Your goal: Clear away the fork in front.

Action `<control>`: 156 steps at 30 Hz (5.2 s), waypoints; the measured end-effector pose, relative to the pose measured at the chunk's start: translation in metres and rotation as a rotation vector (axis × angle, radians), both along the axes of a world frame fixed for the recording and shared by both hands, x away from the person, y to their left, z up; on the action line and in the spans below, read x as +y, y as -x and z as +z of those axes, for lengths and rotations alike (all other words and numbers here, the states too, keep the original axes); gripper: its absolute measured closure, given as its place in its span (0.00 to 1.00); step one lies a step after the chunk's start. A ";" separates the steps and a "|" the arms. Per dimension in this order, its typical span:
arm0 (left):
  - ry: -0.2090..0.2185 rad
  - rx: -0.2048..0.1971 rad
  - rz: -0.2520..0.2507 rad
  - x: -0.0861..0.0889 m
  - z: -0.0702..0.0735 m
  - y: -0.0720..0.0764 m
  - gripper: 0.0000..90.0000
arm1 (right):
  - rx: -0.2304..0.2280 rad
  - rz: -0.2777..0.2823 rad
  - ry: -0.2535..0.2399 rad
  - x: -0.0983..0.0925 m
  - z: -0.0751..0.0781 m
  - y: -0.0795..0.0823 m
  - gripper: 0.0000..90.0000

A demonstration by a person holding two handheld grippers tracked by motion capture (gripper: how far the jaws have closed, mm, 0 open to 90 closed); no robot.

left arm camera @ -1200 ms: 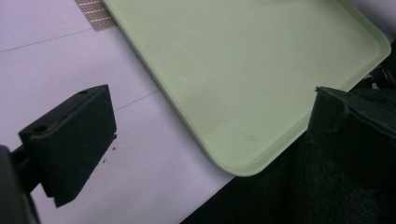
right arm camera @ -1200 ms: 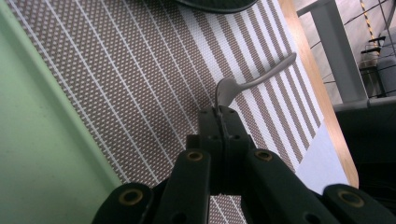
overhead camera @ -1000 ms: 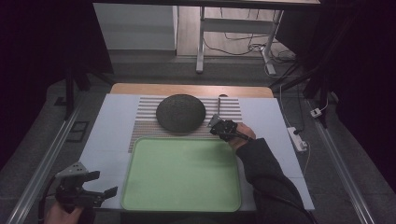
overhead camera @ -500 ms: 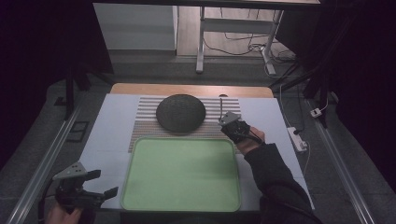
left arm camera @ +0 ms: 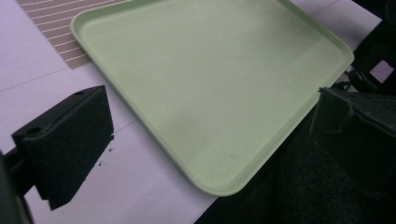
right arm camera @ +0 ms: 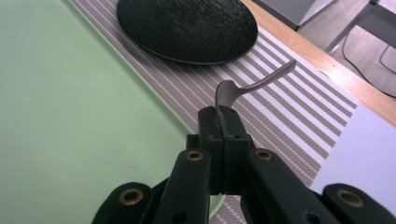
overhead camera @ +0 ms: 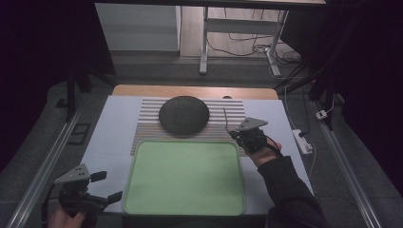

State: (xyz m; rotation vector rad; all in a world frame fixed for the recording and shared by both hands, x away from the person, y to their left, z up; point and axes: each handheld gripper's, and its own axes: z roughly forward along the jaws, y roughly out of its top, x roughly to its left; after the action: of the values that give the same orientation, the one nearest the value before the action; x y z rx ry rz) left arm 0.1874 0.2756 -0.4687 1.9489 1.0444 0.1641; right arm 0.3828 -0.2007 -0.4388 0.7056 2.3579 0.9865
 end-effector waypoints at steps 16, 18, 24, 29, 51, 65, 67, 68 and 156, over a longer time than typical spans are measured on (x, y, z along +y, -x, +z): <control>0.037 -0.043 -0.068 -0.011 0.005 -0.014 0.00 | 0.079 0.117 -0.146 -0.010 0.010 0.050 1.00; 0.020 -0.052 -0.084 -0.015 0.005 -0.018 0.00 | 0.091 0.154 -0.168 -0.010 0.010 0.060 1.00; 0.010 -0.041 -0.126 -0.028 0.005 -0.031 0.00 | 0.123 0.214 -0.213 -0.009 0.012 0.076 1.00; -0.013 -0.047 -0.166 -0.041 0.008 -0.044 0.00 | 0.149 0.256 -0.240 -0.008 0.012 0.086 1.00; -0.147 -0.059 -0.390 -0.105 0.014 -0.093 0.00 | 0.278 0.502 -0.316 0.006 0.005 0.119 1.00; -0.230 -0.077 -0.650 -0.149 0.019 -0.122 0.01 | 0.320 0.607 -0.330 0.011 0.006 0.122 1.00; -0.241 -0.082 -0.690 -0.155 0.018 -0.124 0.03 | 0.323 0.619 -0.336 0.012 0.007 0.122 1.00; -0.241 -0.087 -0.708 -0.158 0.017 -0.124 0.03 | 0.326 0.623 -0.339 0.012 0.007 0.122 1.00; -0.341 0.267 -0.252 -0.119 -0.004 -0.094 0.96 | 0.172 0.094 -0.190 -0.043 -0.007 0.136 0.01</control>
State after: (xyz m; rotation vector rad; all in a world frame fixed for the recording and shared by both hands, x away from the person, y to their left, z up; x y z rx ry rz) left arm 0.2811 0.1569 -0.4727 2.4448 0.9743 -0.0651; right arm 0.2463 -0.2442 -0.4457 0.7840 2.4864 1.2481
